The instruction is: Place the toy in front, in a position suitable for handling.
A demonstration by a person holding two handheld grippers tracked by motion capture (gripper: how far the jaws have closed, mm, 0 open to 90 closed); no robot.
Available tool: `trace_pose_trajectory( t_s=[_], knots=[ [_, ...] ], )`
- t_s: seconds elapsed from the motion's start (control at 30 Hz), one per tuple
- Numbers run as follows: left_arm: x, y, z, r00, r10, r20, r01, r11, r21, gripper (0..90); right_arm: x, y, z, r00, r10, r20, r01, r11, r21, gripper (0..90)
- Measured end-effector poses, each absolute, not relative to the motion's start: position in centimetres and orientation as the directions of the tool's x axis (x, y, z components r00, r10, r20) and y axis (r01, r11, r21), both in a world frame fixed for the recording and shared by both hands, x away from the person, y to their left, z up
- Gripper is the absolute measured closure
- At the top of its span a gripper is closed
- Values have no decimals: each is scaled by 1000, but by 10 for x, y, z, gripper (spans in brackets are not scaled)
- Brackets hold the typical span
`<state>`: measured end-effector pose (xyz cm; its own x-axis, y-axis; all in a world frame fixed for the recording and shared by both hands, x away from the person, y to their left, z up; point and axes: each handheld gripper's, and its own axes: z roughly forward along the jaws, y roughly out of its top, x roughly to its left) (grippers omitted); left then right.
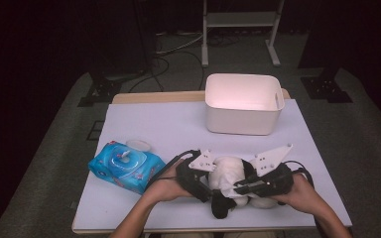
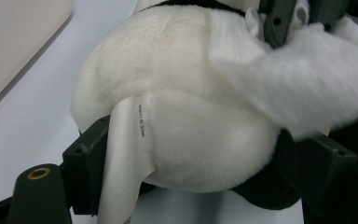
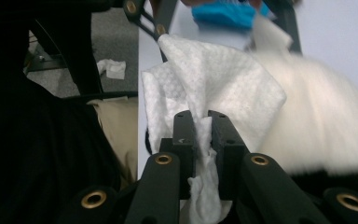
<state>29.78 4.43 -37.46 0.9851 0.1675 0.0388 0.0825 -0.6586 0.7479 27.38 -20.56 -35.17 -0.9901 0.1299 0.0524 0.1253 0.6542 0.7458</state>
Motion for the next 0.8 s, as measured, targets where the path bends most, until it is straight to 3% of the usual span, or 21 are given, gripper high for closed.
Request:
trace_pose_trajectory(
  t_s=[0.2, 0.57, 0.8],
  knots=[
    [297, 43, -374, 987, 158, 43, 73, -659, 748, 185, 276, -217, -348, -984, 172, 38, 144, 659, 739, 810],
    [295, 46, -378, 986, 163, 43, 75, -651, 756, 185, 305, -170, -332, -994, 99, 40, 97, 678, 729, 810],
    [294, 48, -379, 985, 164, 44, 74, -648, 758, 184, 311, -191, -334, -988, 148, 51, 139, 673, 727, 809]
  ],
)
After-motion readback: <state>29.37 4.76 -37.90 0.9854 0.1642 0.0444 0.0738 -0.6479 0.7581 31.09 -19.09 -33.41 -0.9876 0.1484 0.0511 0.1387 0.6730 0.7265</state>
